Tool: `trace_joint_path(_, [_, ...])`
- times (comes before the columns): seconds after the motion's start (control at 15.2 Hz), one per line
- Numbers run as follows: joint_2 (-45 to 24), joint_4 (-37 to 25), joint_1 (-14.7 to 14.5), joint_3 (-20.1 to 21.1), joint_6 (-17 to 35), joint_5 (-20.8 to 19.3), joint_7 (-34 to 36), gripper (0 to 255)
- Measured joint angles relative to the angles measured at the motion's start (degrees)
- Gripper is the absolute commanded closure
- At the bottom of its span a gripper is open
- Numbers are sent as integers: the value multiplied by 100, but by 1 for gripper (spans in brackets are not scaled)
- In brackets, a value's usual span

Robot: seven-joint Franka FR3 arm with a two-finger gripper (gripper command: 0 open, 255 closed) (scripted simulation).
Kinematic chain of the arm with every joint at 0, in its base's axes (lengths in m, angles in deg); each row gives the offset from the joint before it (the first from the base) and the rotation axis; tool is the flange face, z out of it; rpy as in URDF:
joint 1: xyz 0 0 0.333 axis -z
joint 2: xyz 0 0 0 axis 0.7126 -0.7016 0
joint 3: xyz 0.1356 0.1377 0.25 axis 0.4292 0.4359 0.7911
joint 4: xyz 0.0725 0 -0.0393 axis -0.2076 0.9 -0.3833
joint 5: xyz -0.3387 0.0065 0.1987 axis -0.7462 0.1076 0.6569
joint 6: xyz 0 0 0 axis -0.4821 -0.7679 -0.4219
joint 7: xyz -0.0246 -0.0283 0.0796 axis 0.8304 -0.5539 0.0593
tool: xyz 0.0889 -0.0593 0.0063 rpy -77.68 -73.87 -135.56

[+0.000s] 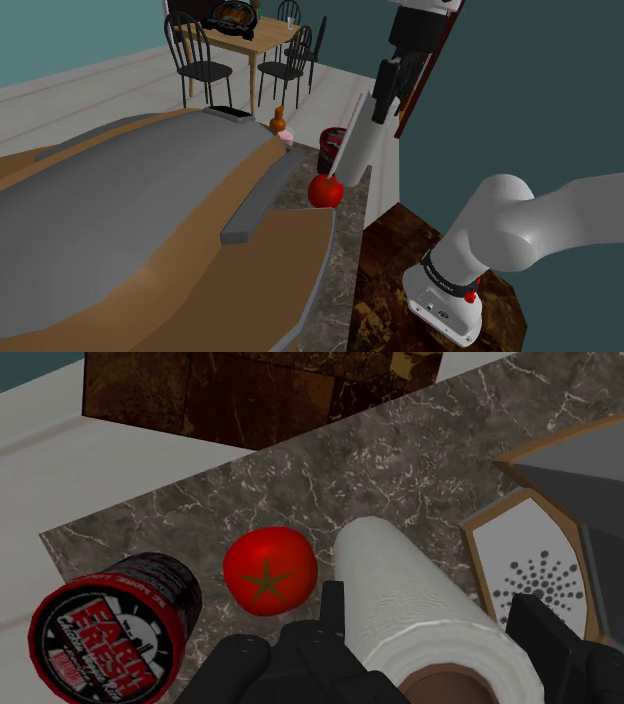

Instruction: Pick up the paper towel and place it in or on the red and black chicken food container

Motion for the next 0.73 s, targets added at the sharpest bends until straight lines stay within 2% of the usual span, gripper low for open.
trace_joint_path(0.73, [-1314, -1330, 382, -1069, -121, -750, -1279, 255])
